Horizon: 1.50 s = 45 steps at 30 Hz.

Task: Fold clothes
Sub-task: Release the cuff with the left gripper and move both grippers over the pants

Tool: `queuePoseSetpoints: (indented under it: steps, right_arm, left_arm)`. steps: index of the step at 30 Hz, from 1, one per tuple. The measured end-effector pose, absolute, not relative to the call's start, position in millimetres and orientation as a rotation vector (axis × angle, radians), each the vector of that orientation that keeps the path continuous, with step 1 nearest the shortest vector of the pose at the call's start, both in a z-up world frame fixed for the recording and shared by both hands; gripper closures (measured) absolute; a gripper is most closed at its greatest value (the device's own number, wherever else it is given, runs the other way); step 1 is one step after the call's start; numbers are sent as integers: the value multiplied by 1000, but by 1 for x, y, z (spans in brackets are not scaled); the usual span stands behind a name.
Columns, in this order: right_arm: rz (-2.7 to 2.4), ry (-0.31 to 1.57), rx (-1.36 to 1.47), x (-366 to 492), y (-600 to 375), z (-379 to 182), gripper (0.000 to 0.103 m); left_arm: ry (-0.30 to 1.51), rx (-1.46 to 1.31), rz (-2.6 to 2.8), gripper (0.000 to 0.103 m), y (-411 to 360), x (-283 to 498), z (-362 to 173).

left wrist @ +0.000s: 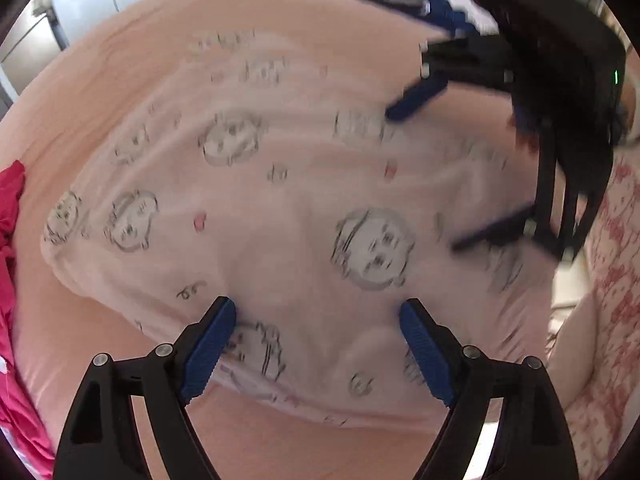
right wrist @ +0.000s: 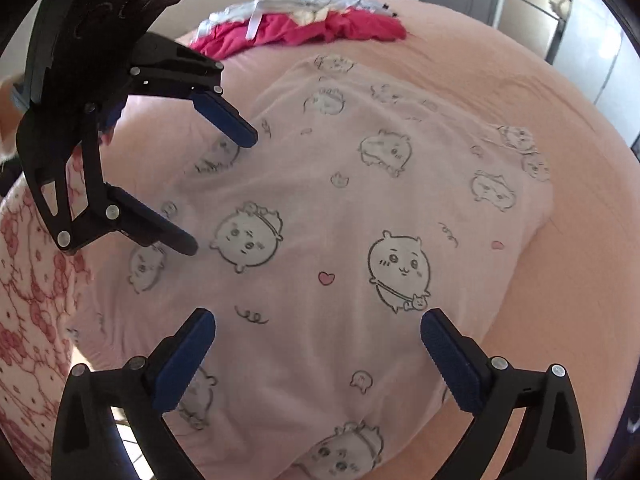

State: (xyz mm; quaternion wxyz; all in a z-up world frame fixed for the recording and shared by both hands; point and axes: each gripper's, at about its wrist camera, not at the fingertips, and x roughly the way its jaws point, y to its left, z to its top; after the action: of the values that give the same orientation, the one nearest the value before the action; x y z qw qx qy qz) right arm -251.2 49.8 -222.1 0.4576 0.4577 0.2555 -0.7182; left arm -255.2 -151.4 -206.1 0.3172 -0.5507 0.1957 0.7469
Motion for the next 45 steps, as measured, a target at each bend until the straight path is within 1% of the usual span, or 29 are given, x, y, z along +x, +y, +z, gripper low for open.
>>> queuePoseSetpoints:
  steps: [2,4,6,8,9,12,14,15,17,19,22,24,25,26,28,30,31,32,34,36,38,41,44,45]
  right_arm:
    - [-1709,677,1131,-257,50,-231,0]
    - [-1696,715,1124,-262,58,-233,0]
    - [-1739,744,1106,-267,74,-227,0]
    - [-1777,665,1084,-278,75,-218,0]
    - [-1782,665,1082,-280,64,-220,0]
    - [-1794,676,1080,-287,28,-226,0]
    - [-1759,713,1124,-290,11,-240,0]
    - [-1746,726,1135,-291,8,-246,0]
    - [-1740,679,1149,-297,23,-244,0]
    - [-1775,686,1173,-304,42,-242,0]
    - [-1849,660,1130,-309,52,-229,0]
    - [-1878,685,1064,-307,34,-219,0]
    - [-1892,721,1051,-307,20,-219,0]
    - [-1907,768,1062,-311,10,-223,0]
    - [-1878,874,1127,-319,-4,-240,0]
    - [-1858,793,1156,-327,21,-237,0]
    - [-1875,764,1201,-334,32,-237,0]
    - [-1903,755,1222,-341,38,-240,0]
    - [-1985,732,1183,-348,53,-233,0]
    - [-2098,802,1130,-355,50,-226,0]
    - [-2178,836,1091,-370,37,-222,0]
    - [-2233,825,1111,-397,24,-228,0]
    - [-2264,813,1156,-421,18,-239,0]
    - [-2275,809,1171,-429,16,-242,0]
  left_arm:
    - [591,-1463,1916,18,-169,-248,-209]
    - [540,-1567,1949,17,-198,-250,-203]
    - [509,-1494,2033,17,-214,-251,-187]
    - [417,-1397,2098,17,-215,-262,-176]
    - [372,-1357,2132,17,-214,-268,-173]
    - [282,-1319,2144,17,-208,-285,-182]
    - [277,-1410,2023,18,-206,-283,-204]
    - [339,-1416,1999,18,-213,-275,-204]
    - [463,-1423,1948,17,-226,-257,-204]
    - [419,-1503,2000,18,-251,-262,-195]
    - [377,-1372,2088,17,-256,-271,-174]
    - [410,-1316,2158,17,-243,-287,-171]
    - [428,-1337,2170,17,-238,-296,-176]
    - [490,-1413,2144,17,-233,-304,-188]
    - [662,-1485,2083,12,-239,-293,-201]
    - [749,-1489,2094,11,-254,-283,-194]
    - [855,-1525,2098,11,-262,-278,-195]
    - [862,-1517,2113,12,-271,-273,-190]
    - [743,-1489,2184,12,-281,-272,-176]
    - [647,-1425,2253,12,-279,-283,-166]
    - [495,-1445,2301,12,-269,-312,-174]
    - [351,-1466,2393,12,-275,-340,-183]
    - [703,-1454,2544,12,-276,-348,-190]
    - [736,-1455,2559,12,-278,-350,-188]
